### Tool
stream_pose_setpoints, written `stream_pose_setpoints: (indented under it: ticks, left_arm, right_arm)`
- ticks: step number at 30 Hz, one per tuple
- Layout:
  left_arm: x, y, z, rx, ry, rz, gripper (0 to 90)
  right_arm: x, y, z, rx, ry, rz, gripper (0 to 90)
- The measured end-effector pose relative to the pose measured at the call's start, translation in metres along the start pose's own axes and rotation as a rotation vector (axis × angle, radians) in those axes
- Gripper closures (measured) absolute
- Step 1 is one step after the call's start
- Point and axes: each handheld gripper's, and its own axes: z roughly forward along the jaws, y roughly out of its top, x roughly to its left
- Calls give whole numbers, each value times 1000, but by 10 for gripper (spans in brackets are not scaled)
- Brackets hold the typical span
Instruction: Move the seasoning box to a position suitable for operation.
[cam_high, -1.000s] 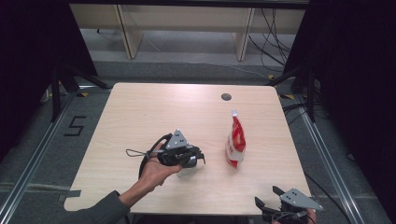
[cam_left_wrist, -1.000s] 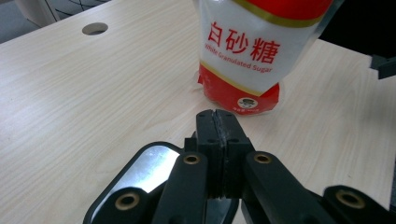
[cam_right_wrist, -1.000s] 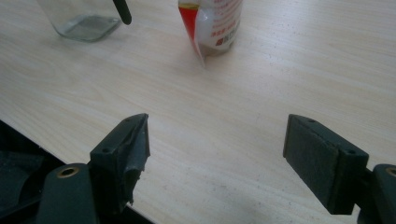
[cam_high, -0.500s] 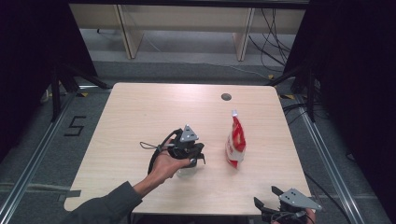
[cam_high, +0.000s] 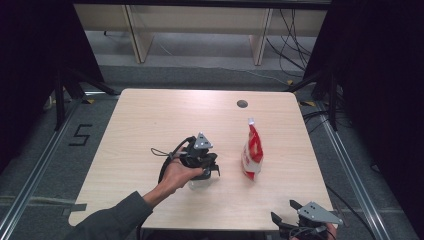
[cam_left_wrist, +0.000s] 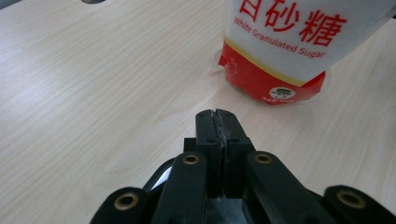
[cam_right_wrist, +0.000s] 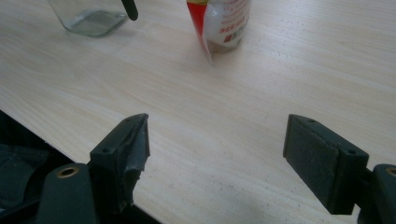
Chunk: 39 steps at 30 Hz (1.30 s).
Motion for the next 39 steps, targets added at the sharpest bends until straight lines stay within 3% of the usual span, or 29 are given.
stream_pose_setpoints:
  ticks: [3, 4, 5, 11, 12, 15, 16, 18, 22, 23, 25, 29, 31, 39]
  left_arm:
    - [-2, 3, 0, 20, -16, 16, 872]
    - [-2, 4, 1, 26, -15, 11, 871]
    - [-2, 5, 1, 32, -17, 29, 871]
    - [-7, 5, -4, 34, -54, 30, 875]
    - [-8, 5, -4, 41, -55, 38, 876]
    - [-11, 5, -5, 47, -58, 68, 874]
    - [-12, 5, -6, 56, -63, 73, 874]
    - [-14, 6, -7, 62, -71, 96, 872]
    - [-15, 7, -6, 71, -77, 94, 857]
    - [-14, 9, -4, 72, -78, 102, 855]
    - [-14, 9, -2, 68, -70, 105, 852]
    - [-15, 10, -1, 63, -65, 106, 852]
    - [-15, 9, -1, 65, -65, 102, 853]
    - [-20, 7, -6, 72, -87, 124, 851]
  right_arm:
    - [1, 0, 0, 1, 5, 3, 237]
    - [4, 0, -2, 18, 0, 50, 237]
    - [4, 0, -2, 25, -1, 47, 237]
    - [2, -1, -1, 13, 0, 34, 237]
    - [0, -1, -1, 5, -1, 13, 237]
    - [3, 0, -2, 21, 1, 38, 237]
    - [0, 0, -1, 10, 8, 3, 237]
    - [0, 0, -1, 11, 7, 2, 237]
    - [0, 0, 0, 0, 1, -2, 237]
    - [4, 0, -1, 17, 1, 40, 237]
    - [2, 0, 0, 7, 7, 15, 237]
    - [3, 0, -1, 13, 1, 32, 238]
    - [0, 0, 0, -1, 0, -5, 238]
    - [0, 0, 0, 3, 6, 7, 238]
